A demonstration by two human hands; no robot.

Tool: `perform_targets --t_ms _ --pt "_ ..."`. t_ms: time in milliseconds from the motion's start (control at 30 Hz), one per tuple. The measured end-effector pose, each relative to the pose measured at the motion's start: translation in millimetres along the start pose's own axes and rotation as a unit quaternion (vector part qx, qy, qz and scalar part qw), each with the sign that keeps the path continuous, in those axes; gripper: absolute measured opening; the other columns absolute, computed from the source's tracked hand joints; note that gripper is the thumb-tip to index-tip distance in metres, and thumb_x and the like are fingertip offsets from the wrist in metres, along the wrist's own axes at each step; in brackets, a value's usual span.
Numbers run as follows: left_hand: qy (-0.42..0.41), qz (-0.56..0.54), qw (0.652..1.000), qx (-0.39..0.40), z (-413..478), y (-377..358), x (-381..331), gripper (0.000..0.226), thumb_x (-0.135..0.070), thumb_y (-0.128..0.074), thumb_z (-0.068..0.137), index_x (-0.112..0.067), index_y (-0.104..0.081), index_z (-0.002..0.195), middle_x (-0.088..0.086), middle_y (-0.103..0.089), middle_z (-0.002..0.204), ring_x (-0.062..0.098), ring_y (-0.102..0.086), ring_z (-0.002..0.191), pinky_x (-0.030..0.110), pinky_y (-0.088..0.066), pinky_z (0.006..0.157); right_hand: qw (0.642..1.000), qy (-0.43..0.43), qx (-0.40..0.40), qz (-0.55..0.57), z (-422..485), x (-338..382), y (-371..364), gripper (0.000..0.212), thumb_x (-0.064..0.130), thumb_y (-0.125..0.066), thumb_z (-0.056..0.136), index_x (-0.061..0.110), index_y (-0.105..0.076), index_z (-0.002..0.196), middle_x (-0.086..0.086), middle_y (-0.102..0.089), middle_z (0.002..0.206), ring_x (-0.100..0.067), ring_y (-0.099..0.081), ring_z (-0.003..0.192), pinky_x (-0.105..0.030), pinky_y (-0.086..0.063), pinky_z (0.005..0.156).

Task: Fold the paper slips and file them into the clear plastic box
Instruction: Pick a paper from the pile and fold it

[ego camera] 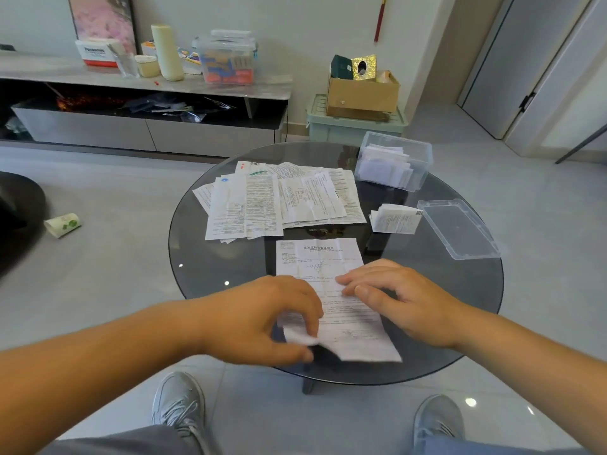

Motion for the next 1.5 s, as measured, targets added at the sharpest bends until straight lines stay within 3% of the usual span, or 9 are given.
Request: perform_targets --t_ms 133,267,367,433,533,700,867,1100,1500 --pt "0.109 -0.150 0.979 -0.089 10 14 10 0.013 -0.034 -0.070 0.092 -0.021 -0.073 0.091 -0.007 -0.071 0.091 0.011 -0.066 0.085 0.034 -0.055 0.080 0.988 -0.061 -0.018 0.144 1 1 3 0.060 0.077 -0.028 0.093 0.040 -0.074 0.106 0.023 -0.066 0.118 0.006 -0.055 0.115 -0.018 -0.040 0.100" --pt "0.212 -0.167 0.944 -0.188 25 22 27 0.017 -0.036 -0.066 0.093 -0.023 -0.069 0.083 -0.010 -0.064 0.074 0.005 -0.057 0.067 0.022 -0.046 0.062 0.950 -0.109 -0.073 0.285 8 5 11 0.054 0.071 -0.033 0.080 0.041 -0.068 0.109 0.032 -0.069 0.108 0.008 -0.058 0.114 -0.014 -0.035 0.103" --pt "0.250 -0.132 0.934 -0.219 35 23 35 0.015 -0.037 -0.063 0.094 -0.025 -0.066 0.086 -0.008 -0.067 0.084 0.008 -0.063 0.076 0.023 -0.051 0.065 0.964 -0.114 -0.117 0.210 15 7 10 0.038 0.045 -0.064 0.090 0.038 -0.049 0.124 0.020 -0.074 0.100 0.008 -0.066 0.097 -0.012 -0.050 0.086" --pt "0.253 -0.112 0.933 -0.231 41 24 36 0.015 -0.036 -0.061 0.096 -0.023 -0.064 0.089 -0.005 -0.068 0.089 0.013 -0.066 0.081 0.032 -0.058 0.069 0.968 -0.115 -0.143 0.170 19 7 8 0.057 0.031 -0.071 0.091 0.044 -0.032 0.131 0.017 -0.073 0.098 0.011 -0.065 0.084 -0.004 -0.048 0.068" --pt "0.261 -0.079 0.930 -0.246 51 28 37 0.017 -0.034 -0.056 0.099 -0.018 -0.060 0.093 0.000 -0.066 0.090 0.020 -0.068 0.076 0.040 -0.061 0.061 0.979 -0.097 -0.153 0.093 25 5 4 0.060 0.035 -0.069 0.092 0.040 -0.038 0.143 0.021 -0.060 0.121 0.002 -0.060 0.098 -0.007 -0.045 0.074" --pt "0.287 -0.009 0.934 -0.214 62 28 41 0.028 -0.041 -0.064 0.093 -0.024 -0.051 0.111 -0.004 -0.062 0.100 0.015 -0.063 0.081 0.037 -0.058 0.070 0.978 -0.110 -0.157 -0.086 35 -5 -2 0.039 0.050 -0.062 0.092 0.033 -0.063 0.128 0.012 -0.046 0.108 -0.015 -0.045 0.113 -0.031 -0.041 0.098" --pt "0.267 0.097 0.948 -0.146 61 18 36 0.074 -0.066 -0.067 0.079 -0.030 -0.038 0.137 -0.003 -0.047 0.127 0.017 -0.054 0.108 0.034 -0.051 0.089 0.969 -0.108 -0.165 -0.147 37 -14 -9 0.042 0.059 -0.061 0.089 0.040 -0.063 0.126 0.010 -0.038 0.108 -0.012 -0.034 0.107 -0.026 -0.031 0.093" --pt "0.240 0.153 0.955 -0.087 56 13 47 0.081 -0.080 -0.056 0.077 -0.042 -0.036 0.145 -0.003 -0.031 0.141 0.019 -0.033 0.128 0.039 -0.033 0.111 0.966 -0.080 -0.176 -0.171 35 -19 -10 0.043 0.059 -0.057 0.091 0.041 -0.061 0.129 0.010 -0.037 0.106 -0.013 -0.034 0.105 -0.030 -0.029 0.095" --pt "0.232 0.154 0.959 -0.050 66 26 40 0.079 -0.078 -0.069 0.069 -0.035 -0.046 0.131 -0.008 -0.048 0.126 0.013 -0.045 0.112 0.034 -0.045 0.098 0.975 -0.047 -0.136 -0.167 31 -22 -7 0.039 0.050 -0.056 0.096 0.043 -0.058 0.134 0.013 -0.039 0.114 -0.009 -0.033 0.111 -0.029 -0.028 0.100"
Point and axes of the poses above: each hand's wrist, its own z-axis towards the middle knuckle, its own y-axis out of the back of the hand, x = y × z, the point moved 2 cm from there along z, towards the middle knuckle
